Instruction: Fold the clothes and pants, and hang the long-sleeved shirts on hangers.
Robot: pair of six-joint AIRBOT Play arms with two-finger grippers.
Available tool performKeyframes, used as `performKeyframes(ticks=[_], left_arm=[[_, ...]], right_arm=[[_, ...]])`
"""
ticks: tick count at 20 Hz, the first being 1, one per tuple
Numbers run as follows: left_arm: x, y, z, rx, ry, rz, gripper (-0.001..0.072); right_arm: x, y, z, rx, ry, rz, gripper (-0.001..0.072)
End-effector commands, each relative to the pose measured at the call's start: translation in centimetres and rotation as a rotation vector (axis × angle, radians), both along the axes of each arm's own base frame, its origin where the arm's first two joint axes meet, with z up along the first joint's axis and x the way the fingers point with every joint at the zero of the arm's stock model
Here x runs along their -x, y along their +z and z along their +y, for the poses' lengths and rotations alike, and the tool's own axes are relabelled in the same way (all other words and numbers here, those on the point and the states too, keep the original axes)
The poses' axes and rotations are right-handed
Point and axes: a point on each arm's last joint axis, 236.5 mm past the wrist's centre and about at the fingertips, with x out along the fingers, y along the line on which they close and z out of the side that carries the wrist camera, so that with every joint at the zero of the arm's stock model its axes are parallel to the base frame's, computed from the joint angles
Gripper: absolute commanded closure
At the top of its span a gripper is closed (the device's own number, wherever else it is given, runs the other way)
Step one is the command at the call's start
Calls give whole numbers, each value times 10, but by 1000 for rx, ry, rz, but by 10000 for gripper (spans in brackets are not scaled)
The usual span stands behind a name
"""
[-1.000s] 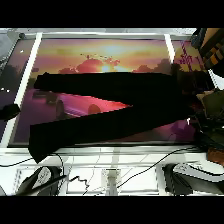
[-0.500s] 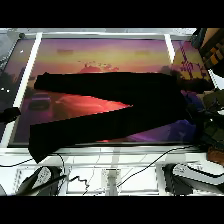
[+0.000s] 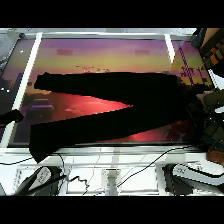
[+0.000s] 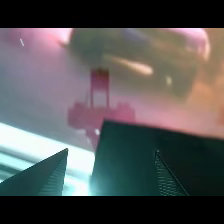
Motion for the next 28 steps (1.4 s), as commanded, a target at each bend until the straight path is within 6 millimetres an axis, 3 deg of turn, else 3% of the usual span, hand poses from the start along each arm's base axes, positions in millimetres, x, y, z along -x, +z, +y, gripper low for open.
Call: performKeyframes(ticks=[1, 3, 6, 7, 9, 10, 11, 12, 17, 23, 24, 26, 27, 28], left_arm=[[19, -24, -19, 106, -16, 122, 108], [18, -34, -37, 197, -10, 127, 107], [35, -55, -55, 269, -8, 189, 107], [41, -63, -52, 254, -3, 206, 107], [45, -76, -43, 205, 4, 209, 107], [44, -81, -38, 179, 8, 199, 107], [40, -83, -33, 156, 15, 174, 108], [34, -83, -28, 133, 22, 149, 107], [9, -83, -2, 41, 50, 43, 107], [21, -132, -22, 177, 56, 176, 132], [20, -136, -27, 195, 49, 180, 250], [16, -140, -32, 203, 37, 179, 630], [11, -139, -32, 189, 26, 166, 698], [4, -134, -30, 171, 17, 145, 699]], right_arm=[[4, 2, -9, 43, 13, 29, 113], [-11, 6, -7, 63, 11, -18, 120], [-35, 7, 8, 82, 37, -74, 122], [-39, 4, 16, 80, 54, -75, 125], [-46, 1, 25, 86, 78, -79, 204], [-48, 2, 26, 91, 83, -85, 298], [-48, 2, 26, 89, 81, -86, 529], [-48, 2, 27, 87, 82, -84, 687], [-48, 2, 27, 86, 83, -83, 694], [-47, 2, 27, 84, 83, -82, 694], [-47, 2, 27, 85, 83, -83, 694], [-47, 2, 27, 85, 83, -83, 695], [-47, 2, 27, 85, 83, -82, 694], [-47, 2, 27, 85, 83, -82, 695]])
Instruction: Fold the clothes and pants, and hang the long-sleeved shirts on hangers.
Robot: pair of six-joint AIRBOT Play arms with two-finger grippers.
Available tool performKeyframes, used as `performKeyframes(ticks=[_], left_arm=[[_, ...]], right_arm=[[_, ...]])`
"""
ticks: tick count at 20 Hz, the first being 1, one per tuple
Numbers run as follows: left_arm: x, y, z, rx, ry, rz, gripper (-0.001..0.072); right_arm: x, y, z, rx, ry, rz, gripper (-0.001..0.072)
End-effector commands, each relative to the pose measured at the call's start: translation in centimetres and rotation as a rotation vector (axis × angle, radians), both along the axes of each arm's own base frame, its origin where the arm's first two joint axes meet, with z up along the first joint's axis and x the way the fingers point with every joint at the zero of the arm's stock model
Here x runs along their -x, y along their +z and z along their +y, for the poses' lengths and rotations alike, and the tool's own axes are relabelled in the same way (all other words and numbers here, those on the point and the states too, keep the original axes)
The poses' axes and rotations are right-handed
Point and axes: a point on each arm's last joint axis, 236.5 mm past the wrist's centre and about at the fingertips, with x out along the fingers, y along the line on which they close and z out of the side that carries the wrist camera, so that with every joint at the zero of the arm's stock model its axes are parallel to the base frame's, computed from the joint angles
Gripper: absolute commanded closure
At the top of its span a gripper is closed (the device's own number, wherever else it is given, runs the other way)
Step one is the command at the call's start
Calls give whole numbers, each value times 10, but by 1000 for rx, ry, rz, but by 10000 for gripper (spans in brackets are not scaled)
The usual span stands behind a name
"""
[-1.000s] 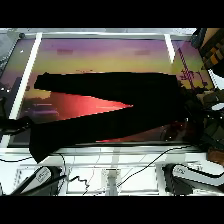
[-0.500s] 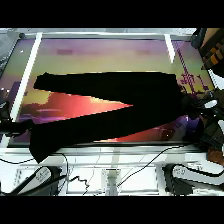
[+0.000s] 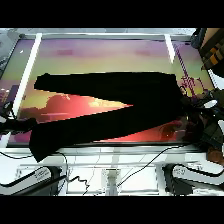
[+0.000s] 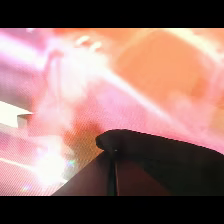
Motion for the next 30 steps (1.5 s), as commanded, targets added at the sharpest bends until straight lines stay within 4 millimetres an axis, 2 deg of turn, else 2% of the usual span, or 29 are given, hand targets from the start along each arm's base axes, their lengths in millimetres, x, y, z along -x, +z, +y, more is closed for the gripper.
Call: performKeyframes(ticks=[1, 6, 10, 12, 14, 17, 21, 24, 25, 26, 27, 28, 29, 30], left_arm=[[-15, 5, 0, -26, -30, -32, 699], [-71, 83, 26, -147, -33, -240, 700], [-100, 145, 34, -190, -1, -407, 699], [-109, 165, 41, -233, 19, -480, 699], [-116, 170, 50, -262, 37, -516, 699], [-127, 161, 53, -257, 55, -530, 698], [-159, 168, 63, -252, 160, -662, 698], [-173, 168, 66, -290, 165, -703, 698], [-176, 165, 63, -289, 160, -702, 648], [-177, 162, 59, -282, 151, -696, 398], [-177, 160, 56, -269, 143, -684, 68], [-174, 156, 50, -247, 132, -664, 15], [-166, 152, 45, -214, 126, -631, 17], [-155, 146, 42, -153, 160, -588, 105]], right_arm=[[0, 0, 0, -1, 1, 0, 694], [0, 0, 0, -1, 1, 1, 695], [0, 0, 1, 3, 11, 1, 695], [0, 0, 1, 9, 21, 0, 695], [0, 0, 1, 11, 27, 0, 695], [2, -1, 3, 2, 31, 9, 695], [5, -2, 7, -12, 38, 23, 695], [5, -2, 7, -13, 38, 23, 695], [6, -2, 8, -17, 39, 26, 695], [6, -2, 8, -19, 40, 27, 695], [6, -2, 9, -21, 38, 26, 695], [5, -2, 9, -26, 34, 23, 694], [4, -1, 10, -32, 30, 19, 695], [4, -1, 10, -35, 27, 16, 694]])
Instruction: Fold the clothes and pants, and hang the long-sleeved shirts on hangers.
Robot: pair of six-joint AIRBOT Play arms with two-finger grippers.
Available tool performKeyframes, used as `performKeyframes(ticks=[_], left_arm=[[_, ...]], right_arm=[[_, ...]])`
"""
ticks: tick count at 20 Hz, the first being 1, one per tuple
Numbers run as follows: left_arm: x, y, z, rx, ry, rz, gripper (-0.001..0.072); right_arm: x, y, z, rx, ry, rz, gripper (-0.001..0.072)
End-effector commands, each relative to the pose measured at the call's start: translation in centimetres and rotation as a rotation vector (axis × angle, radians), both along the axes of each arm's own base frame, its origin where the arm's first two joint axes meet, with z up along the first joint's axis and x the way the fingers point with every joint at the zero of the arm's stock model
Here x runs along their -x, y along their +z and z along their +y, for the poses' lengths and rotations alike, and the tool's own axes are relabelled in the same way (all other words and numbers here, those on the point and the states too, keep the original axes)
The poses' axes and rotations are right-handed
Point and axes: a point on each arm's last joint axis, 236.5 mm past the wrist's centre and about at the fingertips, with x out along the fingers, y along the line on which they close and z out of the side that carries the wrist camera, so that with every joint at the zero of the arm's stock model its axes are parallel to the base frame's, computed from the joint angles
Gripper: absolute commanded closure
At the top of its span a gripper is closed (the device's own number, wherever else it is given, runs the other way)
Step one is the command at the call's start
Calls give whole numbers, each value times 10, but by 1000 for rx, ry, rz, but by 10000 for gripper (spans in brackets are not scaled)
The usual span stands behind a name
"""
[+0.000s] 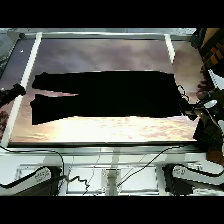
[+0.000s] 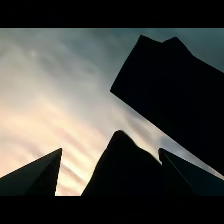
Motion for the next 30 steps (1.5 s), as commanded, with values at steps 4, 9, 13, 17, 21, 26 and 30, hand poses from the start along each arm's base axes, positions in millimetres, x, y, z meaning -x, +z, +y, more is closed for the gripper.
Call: performKeyframes(ticks=[4, 9, 13, 17, 21, 26, 30], left_arm=[[77, -39, -7, 346, 87, 231, 210], [141, -88, -22, 560, 190, 289, 197], [159, -128, -34, 599, 273, 297, 69], [152, -136, -26, 600, 319, 251, 71], [140, -152, -30, 635, 329, 238, 75], [122, -168, -69, 670, 222, 285, 526], [95, -128, -56, 601, 180, 188, 698]], right_arm=[[0, 0, 4, -21, -3, 3, 695], [2, 0, 7, -30, 2, 12, 695], [2, 0, 7, -32, 0, 10, 695], [-1, 1, 4, -20, -7, -2, 694], [-1, 1, 4, -20, -7, -3, 694], [2, 0, 7, -32, 0, 10, 695], [-4, 24, 2, 13, 8, -53, 695]])
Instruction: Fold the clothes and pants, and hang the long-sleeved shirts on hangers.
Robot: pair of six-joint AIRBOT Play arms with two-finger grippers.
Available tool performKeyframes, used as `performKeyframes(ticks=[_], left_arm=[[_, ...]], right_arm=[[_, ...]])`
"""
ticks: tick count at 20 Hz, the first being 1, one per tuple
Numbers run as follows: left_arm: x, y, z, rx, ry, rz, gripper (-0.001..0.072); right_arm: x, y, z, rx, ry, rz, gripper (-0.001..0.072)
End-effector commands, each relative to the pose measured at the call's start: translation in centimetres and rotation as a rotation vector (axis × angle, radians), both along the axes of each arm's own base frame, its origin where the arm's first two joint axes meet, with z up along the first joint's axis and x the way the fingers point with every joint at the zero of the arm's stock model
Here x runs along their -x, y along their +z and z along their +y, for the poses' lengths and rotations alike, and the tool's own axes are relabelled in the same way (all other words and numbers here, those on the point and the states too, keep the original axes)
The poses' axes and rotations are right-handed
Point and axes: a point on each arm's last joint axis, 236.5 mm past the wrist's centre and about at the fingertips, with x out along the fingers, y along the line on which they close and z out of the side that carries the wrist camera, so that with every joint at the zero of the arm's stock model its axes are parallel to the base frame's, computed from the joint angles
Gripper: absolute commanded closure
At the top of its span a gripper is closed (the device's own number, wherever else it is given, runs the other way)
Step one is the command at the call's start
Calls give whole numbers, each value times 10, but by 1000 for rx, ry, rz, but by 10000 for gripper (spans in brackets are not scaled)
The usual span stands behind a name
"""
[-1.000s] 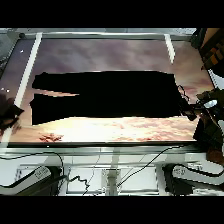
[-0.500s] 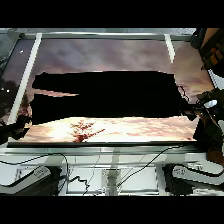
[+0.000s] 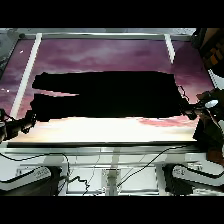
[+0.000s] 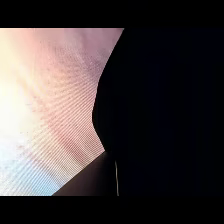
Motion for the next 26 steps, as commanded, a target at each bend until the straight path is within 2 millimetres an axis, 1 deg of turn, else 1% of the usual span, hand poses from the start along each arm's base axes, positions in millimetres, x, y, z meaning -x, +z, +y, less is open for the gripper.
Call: performKeyframes(ticks=[1, 3, 5, 6, 7, 8, 9, 10, 12, 14, 16, 18, 20, 22, 24, 26], left_arm=[[-29, 44, 15, -70, -1, -114, 698], [-49, 93, 33, -155, 0, -216, 698], [-62, 146, 48, -234, 0, -313, 699], [-63, 170, 56, -271, 7, -350, 699], [-60, 187, 65, -301, 28, -374, 699], [-53, 202, 76, -318, 73, -391, 699], [-42, 210, 85, -334, 106, -390, 699], [-31, 212, 91, -355, 111, -372, 699], [-8, 204, 94, -376, 73, -297, 699], [14, 186, 91, -380, 11, -193, 699], [34, 168, 93, -416, -45, -82, 699], [51, 154, 99, -430, -38, 3, 699], [63, 141, 99, -436, -61, 62, 699], [73, 126, 94, -422, -78, 104, 699], [80, 113, 89, -406, -88, 133, 699], [86, 108, 88, -407, -101, 159, 698]], right_arm=[[-5, 26, -5, 53, 11, -63, 695], [-6, 51, -11, 108, 20, -117, 695], [-5, 77, -12, 150, 29, -167, 695], [-2, 89, -11, 168, 38, -183, 695], [3, 97, -10, 188, 53, -187, 695], [9, 103, -10, 207, 69, -182, 695], [17, 108, -9, 226, 88, -168, 695], [24, 110, -7, 237, 106, -150, 695], [40, 112, -2, 241, 141, -105, 695], [55, 112, 4, 246, 186, -62, 695], [71, 109, 4, 265, 229, -4, 695], [92, 101, 3, 273, 268, 86, 695], [104, 93, 2, 286, 274, 118, 695], [117, 78, 9, 269, 277, 141, 695], [133, 59, 17, 248, 282, 171, 695], [145, 45, 23, 228, 286, 201, 695]])
